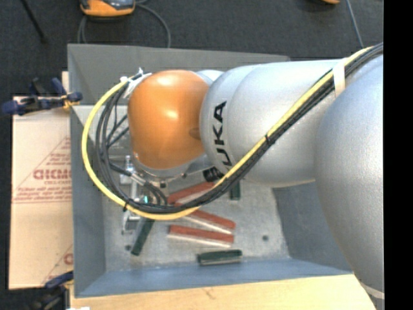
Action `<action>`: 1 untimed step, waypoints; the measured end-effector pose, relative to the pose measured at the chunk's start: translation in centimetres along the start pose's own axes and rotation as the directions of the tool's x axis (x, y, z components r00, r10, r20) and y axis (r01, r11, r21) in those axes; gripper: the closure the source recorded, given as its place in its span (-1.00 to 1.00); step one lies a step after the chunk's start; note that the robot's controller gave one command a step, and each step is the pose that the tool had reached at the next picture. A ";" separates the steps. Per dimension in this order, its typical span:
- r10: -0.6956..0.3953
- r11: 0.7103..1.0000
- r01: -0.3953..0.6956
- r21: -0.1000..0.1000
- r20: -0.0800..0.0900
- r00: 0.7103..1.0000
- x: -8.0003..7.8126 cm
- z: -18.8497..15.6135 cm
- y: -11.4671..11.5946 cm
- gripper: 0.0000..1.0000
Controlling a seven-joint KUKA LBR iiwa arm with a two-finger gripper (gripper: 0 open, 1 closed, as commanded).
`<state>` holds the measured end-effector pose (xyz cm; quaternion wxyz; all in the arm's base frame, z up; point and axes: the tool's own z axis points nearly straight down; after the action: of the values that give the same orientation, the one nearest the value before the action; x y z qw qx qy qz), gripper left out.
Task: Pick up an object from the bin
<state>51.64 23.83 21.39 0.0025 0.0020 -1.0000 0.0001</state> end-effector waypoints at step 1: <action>0.004 1.000 -0.004 -0.002 0.007 1.000 -0.2 -0.4 -0.1 -1.00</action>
Offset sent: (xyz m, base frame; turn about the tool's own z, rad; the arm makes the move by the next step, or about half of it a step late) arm 0.0131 -0.0410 -0.1439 -0.9514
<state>51.86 23.72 21.79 -0.0011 0.0001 -1.0000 -0.0007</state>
